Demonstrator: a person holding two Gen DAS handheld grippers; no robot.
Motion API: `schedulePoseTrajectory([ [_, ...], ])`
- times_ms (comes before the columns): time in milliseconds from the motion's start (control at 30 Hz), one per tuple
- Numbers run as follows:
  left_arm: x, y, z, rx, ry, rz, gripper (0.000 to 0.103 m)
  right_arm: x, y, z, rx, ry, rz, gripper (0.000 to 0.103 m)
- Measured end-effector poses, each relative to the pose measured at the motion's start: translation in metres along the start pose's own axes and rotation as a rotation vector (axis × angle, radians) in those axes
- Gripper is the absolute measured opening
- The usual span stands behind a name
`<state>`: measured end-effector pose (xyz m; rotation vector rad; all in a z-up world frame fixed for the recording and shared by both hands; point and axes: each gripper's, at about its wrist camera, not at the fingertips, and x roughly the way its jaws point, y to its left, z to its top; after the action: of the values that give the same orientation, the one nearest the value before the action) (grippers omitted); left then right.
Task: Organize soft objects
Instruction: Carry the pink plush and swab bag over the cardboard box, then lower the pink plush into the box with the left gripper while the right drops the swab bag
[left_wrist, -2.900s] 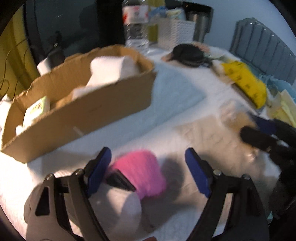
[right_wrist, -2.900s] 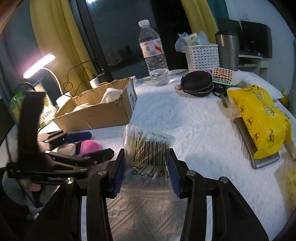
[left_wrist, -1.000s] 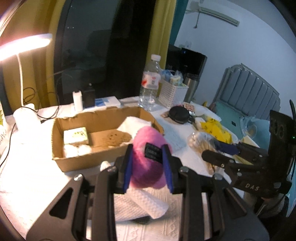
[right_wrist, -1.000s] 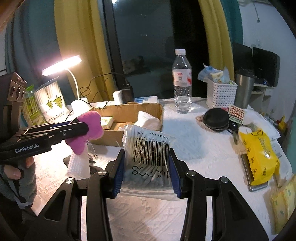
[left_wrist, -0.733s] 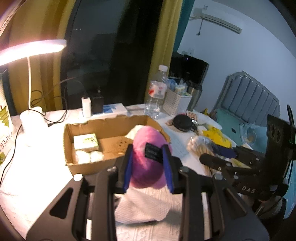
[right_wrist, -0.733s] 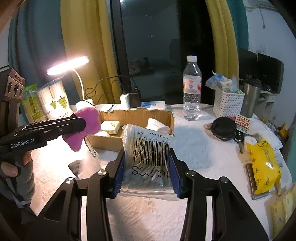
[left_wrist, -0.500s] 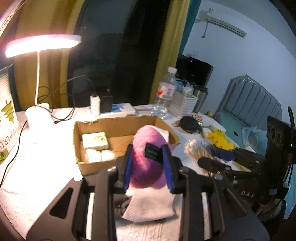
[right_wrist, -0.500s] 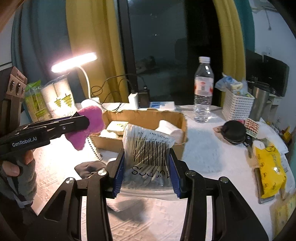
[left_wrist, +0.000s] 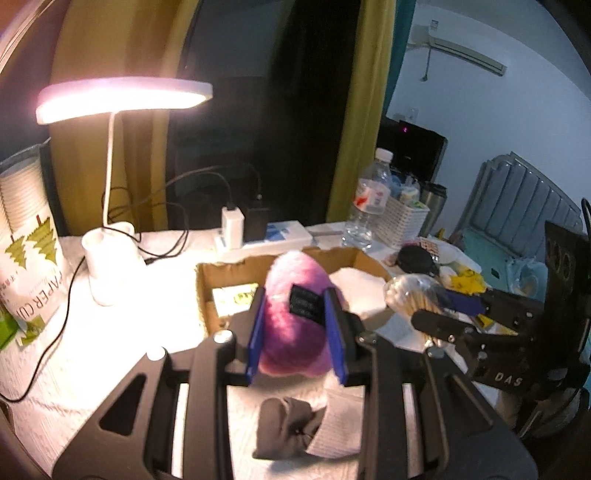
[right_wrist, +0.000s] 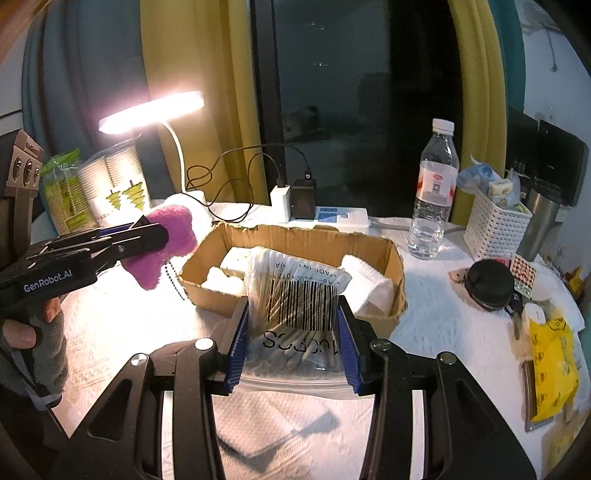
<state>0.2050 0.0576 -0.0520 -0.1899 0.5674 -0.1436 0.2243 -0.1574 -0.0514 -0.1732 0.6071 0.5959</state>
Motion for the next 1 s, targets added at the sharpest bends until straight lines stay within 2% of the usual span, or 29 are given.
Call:
schedulePoseTrajectory([
  [533, 0.041, 0.020, 0.020, 0.022, -0.012, 0.034, 0.031, 0.049, -0.007, 0.027, -0.027, 0.016, 0.004, 0.045],
  [800, 0.085, 0.035, 0.004, -0.008, 0.075, 0.054, 0.031, 0.077, -0.009, 0.035, -0.011, 0.024, 0.025, 0.045],
  [1000, 0.103, 0.044, -0.008, -0.019, 0.131, 0.104, 0.036, 0.107, -0.003, 0.036, -0.006, 0.055, 0.055, 0.045],
])
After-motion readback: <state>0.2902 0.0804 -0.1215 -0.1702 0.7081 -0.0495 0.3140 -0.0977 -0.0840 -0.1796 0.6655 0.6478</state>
